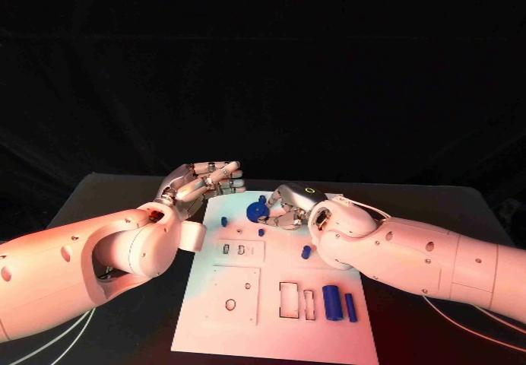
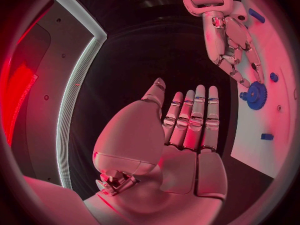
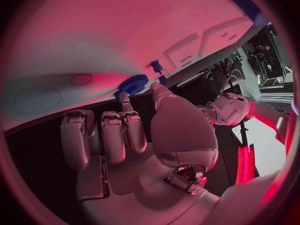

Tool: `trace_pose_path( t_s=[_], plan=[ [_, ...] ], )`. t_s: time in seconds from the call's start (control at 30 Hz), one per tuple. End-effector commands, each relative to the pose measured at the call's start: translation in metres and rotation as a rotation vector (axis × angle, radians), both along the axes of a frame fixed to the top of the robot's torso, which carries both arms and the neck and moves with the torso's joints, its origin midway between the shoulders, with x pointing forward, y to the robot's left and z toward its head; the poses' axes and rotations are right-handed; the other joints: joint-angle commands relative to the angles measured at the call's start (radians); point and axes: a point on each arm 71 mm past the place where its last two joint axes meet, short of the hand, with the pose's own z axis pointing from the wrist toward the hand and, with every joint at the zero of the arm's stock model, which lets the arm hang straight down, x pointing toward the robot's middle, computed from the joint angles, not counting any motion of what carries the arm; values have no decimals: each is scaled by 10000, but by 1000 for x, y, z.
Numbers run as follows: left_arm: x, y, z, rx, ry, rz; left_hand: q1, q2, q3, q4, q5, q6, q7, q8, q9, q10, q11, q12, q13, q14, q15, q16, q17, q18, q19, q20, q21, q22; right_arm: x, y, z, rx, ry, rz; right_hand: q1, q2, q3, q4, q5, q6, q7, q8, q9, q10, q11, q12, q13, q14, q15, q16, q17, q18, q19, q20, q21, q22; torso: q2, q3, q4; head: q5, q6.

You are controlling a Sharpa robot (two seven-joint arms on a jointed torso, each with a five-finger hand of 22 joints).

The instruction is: Assemble the parts on the task board

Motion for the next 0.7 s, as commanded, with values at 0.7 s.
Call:
trace_pose_path(
  t_s=[0.7],
  plan=[
    [8,-4,-5,-103,26,-197,26,78,-3,-76,3,-12,117,-42,-8,2,72,-41,8,11,44,-24,-16,105,-55,36,42,-15,-19,-164,32,2475,949,-135,2344,-146,172,-1485,114,275,-178,-236,19,50,-174,-536,1497,964,-226,-139,2249,171,-110,-217,-873,929,-419,123,-375,-316,-37]
  ],
)
